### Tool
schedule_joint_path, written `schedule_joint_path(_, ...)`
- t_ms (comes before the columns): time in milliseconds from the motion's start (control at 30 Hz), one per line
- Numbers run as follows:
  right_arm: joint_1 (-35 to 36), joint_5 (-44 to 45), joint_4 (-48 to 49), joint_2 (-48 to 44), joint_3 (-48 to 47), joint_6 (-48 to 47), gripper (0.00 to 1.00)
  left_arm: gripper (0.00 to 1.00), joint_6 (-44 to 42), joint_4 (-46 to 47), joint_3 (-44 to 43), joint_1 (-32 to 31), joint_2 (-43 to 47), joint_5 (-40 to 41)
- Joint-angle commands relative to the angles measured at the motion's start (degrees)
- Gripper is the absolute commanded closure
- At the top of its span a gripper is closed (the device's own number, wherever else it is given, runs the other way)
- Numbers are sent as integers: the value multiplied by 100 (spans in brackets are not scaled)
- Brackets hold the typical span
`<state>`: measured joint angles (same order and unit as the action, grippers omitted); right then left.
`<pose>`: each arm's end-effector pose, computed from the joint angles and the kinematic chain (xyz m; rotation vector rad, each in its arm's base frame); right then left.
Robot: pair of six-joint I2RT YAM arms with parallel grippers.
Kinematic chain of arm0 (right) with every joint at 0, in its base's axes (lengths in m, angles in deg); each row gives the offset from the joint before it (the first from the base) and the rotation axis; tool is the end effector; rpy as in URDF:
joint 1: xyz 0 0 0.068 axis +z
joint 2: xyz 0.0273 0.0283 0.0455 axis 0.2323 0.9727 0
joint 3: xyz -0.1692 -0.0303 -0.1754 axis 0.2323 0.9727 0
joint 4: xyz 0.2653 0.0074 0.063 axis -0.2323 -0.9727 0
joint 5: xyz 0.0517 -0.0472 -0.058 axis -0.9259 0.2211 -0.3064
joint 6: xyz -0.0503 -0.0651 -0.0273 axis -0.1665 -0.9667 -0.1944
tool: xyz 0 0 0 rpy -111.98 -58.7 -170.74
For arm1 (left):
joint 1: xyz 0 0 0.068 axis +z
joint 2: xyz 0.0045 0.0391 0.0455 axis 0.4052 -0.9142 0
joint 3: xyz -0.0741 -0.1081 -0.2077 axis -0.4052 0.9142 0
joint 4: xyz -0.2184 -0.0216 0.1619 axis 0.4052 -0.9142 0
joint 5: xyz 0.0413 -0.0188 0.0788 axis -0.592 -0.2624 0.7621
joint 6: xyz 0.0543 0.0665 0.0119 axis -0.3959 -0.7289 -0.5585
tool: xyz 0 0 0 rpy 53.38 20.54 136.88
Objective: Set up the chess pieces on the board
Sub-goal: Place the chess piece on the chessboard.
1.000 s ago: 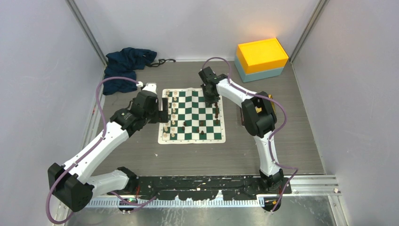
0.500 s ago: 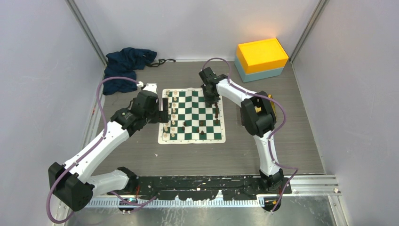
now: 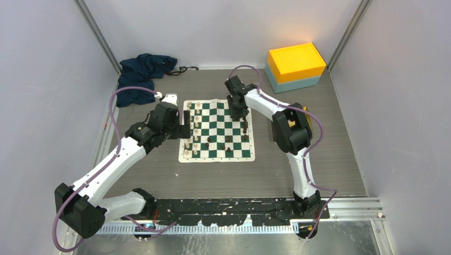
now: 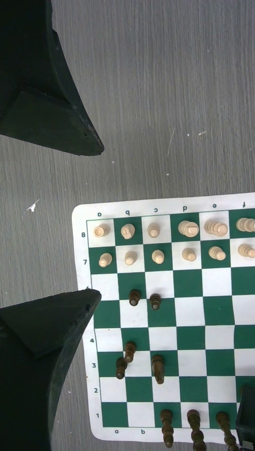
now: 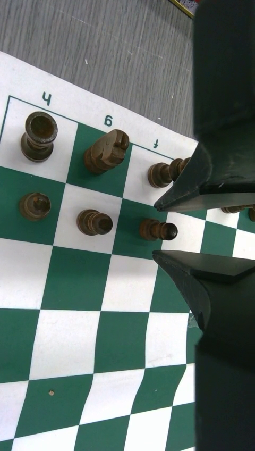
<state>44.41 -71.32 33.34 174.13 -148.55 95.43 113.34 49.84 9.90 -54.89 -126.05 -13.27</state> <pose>0.4180 0.2402 0.1149 -0.2984 2.6671 0.0982 0.2540 -0.1262 0.2490 -0.0228 2.3287 -0.1352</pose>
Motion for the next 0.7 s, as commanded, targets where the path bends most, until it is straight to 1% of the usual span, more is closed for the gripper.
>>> schedule_joint_path(0, -19, -18, 82, -132, -256, -33, 61, 4, 3, 137, -46, 31, 62, 28)
schedule_joint_path(400, 11, 5, 51, -385, -382, -64, 61, 4, 29, 148, -37, 31, 77, -7)
schedule_joint_path(667, 174, 108, -46, -601, -374, -122, 61, 4, 39, 146, -22, 31, 118, -16)
